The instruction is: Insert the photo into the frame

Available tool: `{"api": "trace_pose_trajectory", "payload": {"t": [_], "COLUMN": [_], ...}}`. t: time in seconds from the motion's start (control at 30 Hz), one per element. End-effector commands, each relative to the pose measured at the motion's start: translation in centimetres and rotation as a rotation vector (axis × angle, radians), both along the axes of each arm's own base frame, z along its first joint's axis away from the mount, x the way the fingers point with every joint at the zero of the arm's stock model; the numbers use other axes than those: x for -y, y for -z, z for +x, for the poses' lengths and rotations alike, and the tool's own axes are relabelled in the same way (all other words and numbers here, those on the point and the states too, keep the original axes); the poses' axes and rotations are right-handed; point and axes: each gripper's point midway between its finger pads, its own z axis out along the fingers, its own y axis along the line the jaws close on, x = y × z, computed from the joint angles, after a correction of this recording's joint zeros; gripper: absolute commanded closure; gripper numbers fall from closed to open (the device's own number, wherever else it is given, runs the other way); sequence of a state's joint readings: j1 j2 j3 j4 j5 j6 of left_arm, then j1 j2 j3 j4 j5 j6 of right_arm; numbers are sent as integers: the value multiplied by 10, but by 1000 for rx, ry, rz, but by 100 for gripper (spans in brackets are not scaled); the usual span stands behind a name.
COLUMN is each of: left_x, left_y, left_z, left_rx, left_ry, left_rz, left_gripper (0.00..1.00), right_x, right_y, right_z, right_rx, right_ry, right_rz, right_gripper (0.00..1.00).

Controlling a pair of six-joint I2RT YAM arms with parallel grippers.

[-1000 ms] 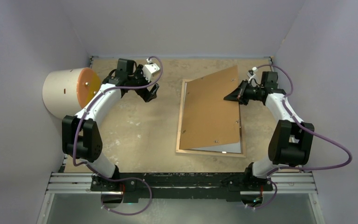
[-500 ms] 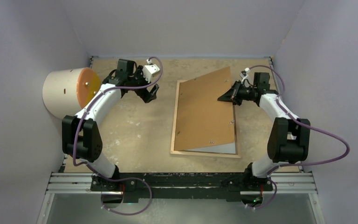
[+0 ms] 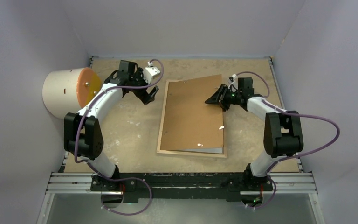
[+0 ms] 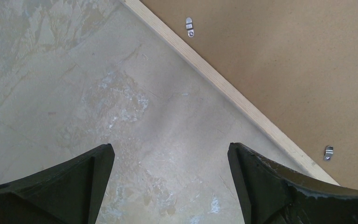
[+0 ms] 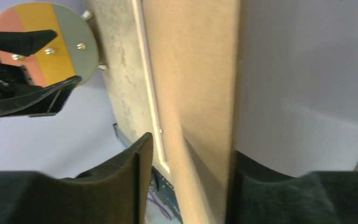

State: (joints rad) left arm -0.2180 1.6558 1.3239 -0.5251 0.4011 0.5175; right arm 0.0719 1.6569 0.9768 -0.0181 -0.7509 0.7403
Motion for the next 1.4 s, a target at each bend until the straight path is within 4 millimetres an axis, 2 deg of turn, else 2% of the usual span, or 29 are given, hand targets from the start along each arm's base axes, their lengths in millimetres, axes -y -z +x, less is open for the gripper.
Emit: {"api": "trace_pose_trajectory", "payload": {"t": [0.0, 0.07, 0.1, 0.13, 0.43, 0.57, 0.67, 0.87, 0.97, 1.03, 1.2, 1.37], "left_x": [-7, -10, -11, -12, -22, -23, -24, -28, -28, -28, -28, -28], "left_y": [1, 1, 2, 2, 15, 17, 16, 19, 18, 19, 29, 33], "left_z": [3, 3, 3, 3, 0, -7, -10, -12, -13, -14, -17, -17], "left_rx": [14, 16, 18, 21, 24, 28, 38, 40, 42, 38, 15, 9], "left_ry": [-8, -12, -13, -16, -56, -57, -56, -63, -63, -59, -53, -53], "left_rz": [18, 21, 25, 28, 63, 60, 63, 80, 78, 80, 83, 85], "left_gripper": [0, 0, 0, 0, 0, 0, 0, 0, 0, 0, 0, 0], "right_x": [-9, -9, -9, -8, 6, 15, 17, -4, -12, -7, 0, -5], "right_y": [-4, 0, 3, 4, 33, 34, 21, -1, -2, 1, 7, -4], "right_z": [17, 18, 19, 19, 12, 9, 12, 10, 11, 18, 16, 7], "right_rx": [41, 34, 29, 27, -63, -64, -28, -1, 11, 30, -4, -18], "right_ry": [41, 51, 57, 59, 87, 121, 137, 69, 30, 33, 22, -18], "right_rz": [-81, -140, -180, -217, -604, -671, -673, -562, -528, -567, -623, -592], "right_gripper": [43, 25, 4, 2, 1, 1, 1, 1, 1, 1, 1, 1]}}
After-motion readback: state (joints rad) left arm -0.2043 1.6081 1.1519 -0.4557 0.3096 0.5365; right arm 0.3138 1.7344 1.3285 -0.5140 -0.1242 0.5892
